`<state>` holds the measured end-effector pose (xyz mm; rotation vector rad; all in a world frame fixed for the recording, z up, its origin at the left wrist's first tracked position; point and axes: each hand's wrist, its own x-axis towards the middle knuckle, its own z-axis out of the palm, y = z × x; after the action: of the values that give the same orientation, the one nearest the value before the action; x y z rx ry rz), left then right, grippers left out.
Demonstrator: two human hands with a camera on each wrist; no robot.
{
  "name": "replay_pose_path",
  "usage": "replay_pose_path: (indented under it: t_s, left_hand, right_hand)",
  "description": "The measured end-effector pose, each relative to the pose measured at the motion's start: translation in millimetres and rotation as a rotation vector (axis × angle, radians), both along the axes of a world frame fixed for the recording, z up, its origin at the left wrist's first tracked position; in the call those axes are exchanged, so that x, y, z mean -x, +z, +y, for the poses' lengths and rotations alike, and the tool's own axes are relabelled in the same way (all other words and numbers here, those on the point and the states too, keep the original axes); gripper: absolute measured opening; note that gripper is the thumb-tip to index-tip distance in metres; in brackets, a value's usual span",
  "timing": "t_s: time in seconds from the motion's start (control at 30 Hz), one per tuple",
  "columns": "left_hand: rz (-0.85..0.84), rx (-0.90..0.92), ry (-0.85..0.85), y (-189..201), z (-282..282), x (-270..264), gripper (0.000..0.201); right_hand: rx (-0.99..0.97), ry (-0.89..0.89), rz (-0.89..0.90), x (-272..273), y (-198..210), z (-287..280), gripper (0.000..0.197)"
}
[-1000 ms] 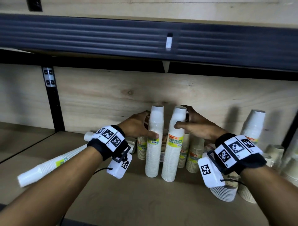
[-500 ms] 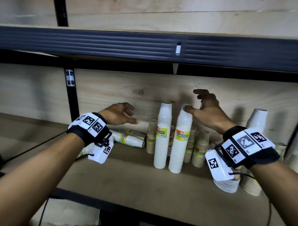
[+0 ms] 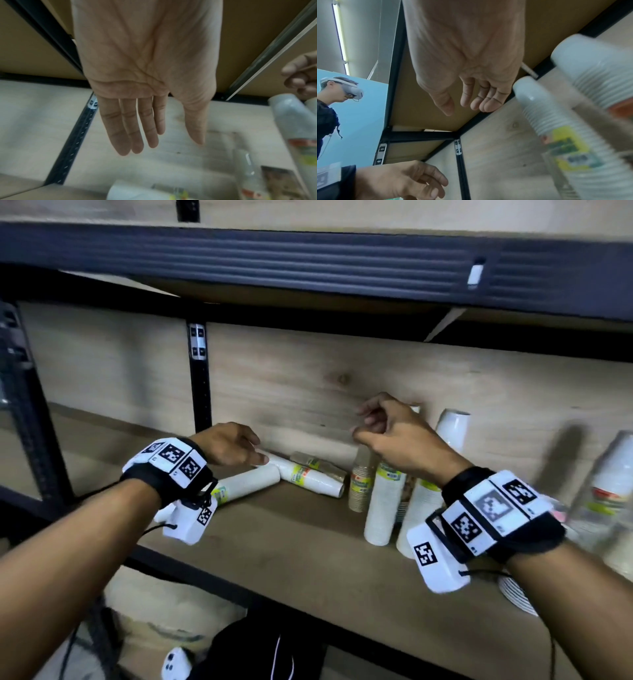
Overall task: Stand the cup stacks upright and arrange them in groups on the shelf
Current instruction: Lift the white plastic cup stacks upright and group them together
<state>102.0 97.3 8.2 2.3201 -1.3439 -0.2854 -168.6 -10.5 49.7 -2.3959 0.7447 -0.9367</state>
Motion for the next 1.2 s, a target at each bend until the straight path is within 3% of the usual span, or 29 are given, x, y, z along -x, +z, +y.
replay_pose_path:
  t_s: [0.13,0.2,0.3,0.43,0.63,0.8,0.97,1.1,1.2]
  left_hand:
    - [0.013,-0.086,0.018,-25.1,-2.6,-29.8,0.042]
    - [-0.044,-0.158,0.035,-40.2,-8.1,-48.0,0.054]
    - [-0.140,-0.257,0.097,-68.6,-19.5,-72.8,0.069]
    - [-0.142,-0.305,0.109,-95.6,-38.7,-92.4,0.074]
    - [-0.155,-0.321,0.071,-115.6,-56.9,-106.7,0.077]
    - [-0.159,-0.309,0.056,-121.1,-57.3,-112.3,0.079]
    - [-0.179,-0.177,0.089,-104.2,-41.3,-113.3,0.077]
    - [-0.193,-0.037,0.144,-80.5,-18.6,-111.0,0.070]
    - [-0.141,0.087,0.226,-63.5,0.1,-115.5,0.065]
  right_hand:
    - [-0.064,0.054,0.103,-56.1,-21.0,-6.5,0.029]
    - [-0.062,0.040,0.204,-85.4,-34.3,-16.0,0.031]
    - [-0.055,-0.003,0.515,-124.6,-57.8,-33.7,0.047]
    - [-0.020,-0.133,0.786,-170.4,-97.4,-61.4,0.070]
    - [0.053,-0.341,0.832,-192.0,-132.7,-92.2,0.055]
    - [0.098,-0.317,0.896,-190.2,-137.3,-106.7,0.036]
    - [-0.094,-0.196,0.740,-182.6,-128.4,-98.1,0.049]
    - [-0.038,-0.099,0.714,-184.5,-107.7,-94.3,0.071]
    - [-0.121,-0.050,0.501,-192.2,-88.5,-91.0,0.062]
